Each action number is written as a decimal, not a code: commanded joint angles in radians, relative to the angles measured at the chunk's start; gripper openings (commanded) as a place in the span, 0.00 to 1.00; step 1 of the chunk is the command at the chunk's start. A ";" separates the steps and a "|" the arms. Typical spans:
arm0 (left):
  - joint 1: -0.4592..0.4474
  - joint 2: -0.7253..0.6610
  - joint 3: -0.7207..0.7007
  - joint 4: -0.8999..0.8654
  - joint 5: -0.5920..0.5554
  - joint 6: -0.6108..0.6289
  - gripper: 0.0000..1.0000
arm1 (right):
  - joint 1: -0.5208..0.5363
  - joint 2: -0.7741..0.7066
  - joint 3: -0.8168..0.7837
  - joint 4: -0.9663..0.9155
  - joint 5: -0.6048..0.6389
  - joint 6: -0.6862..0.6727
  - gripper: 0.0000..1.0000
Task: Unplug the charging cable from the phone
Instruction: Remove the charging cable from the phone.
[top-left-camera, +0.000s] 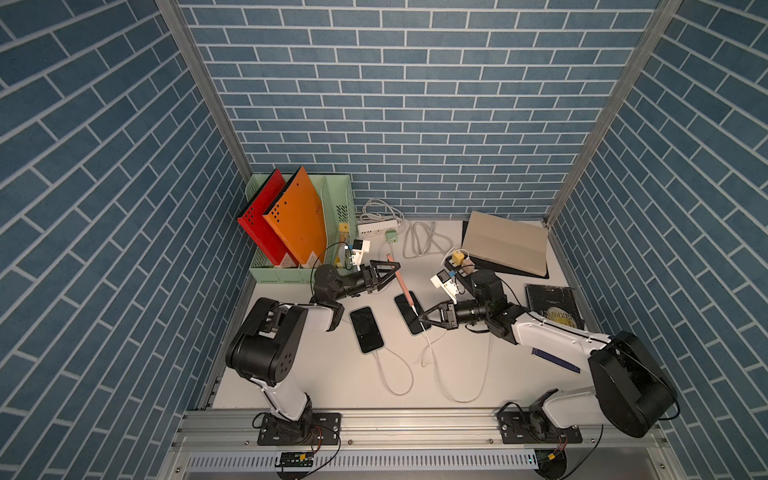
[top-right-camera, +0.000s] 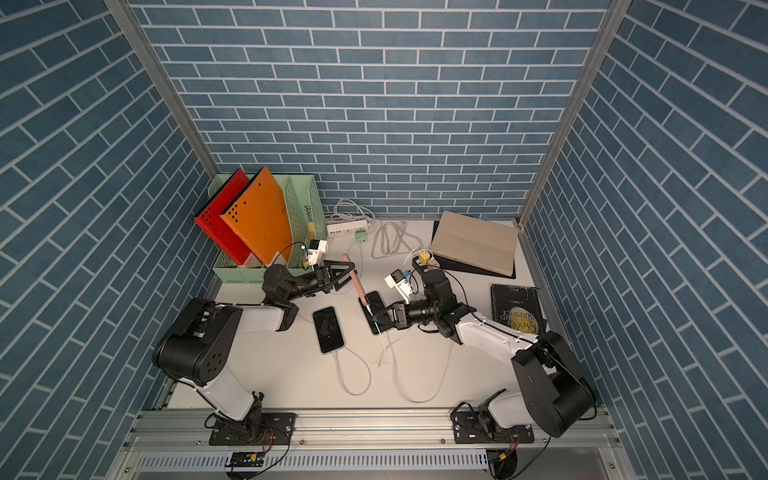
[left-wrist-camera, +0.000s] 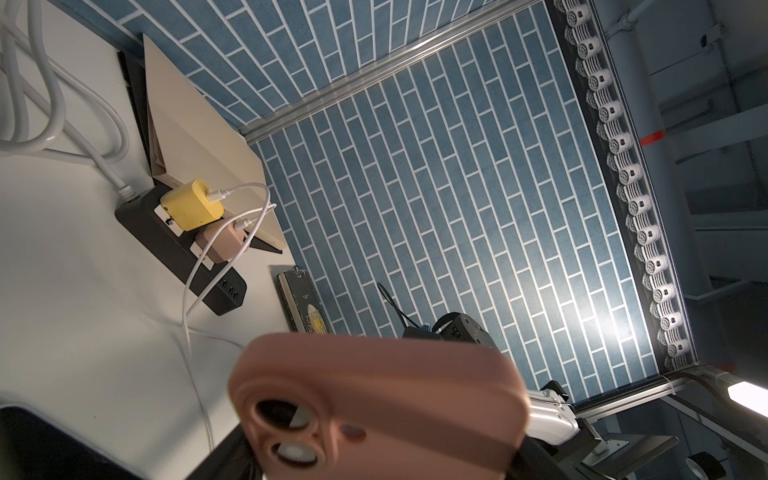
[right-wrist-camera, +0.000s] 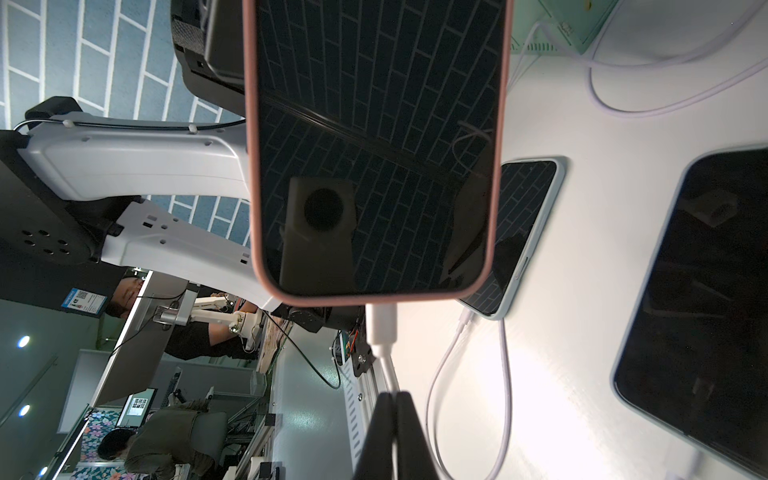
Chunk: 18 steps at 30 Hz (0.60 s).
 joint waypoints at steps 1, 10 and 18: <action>0.012 -0.031 0.020 0.044 -0.003 0.001 0.02 | 0.005 -0.018 -0.027 0.009 -0.004 -0.016 0.00; 0.029 -0.040 0.015 0.047 -0.002 0.002 0.02 | 0.004 -0.051 -0.054 0.034 -0.032 -0.014 0.00; 0.034 -0.050 0.014 0.045 -0.001 0.001 0.02 | 0.003 -0.032 -0.031 -0.062 0.059 -0.063 0.00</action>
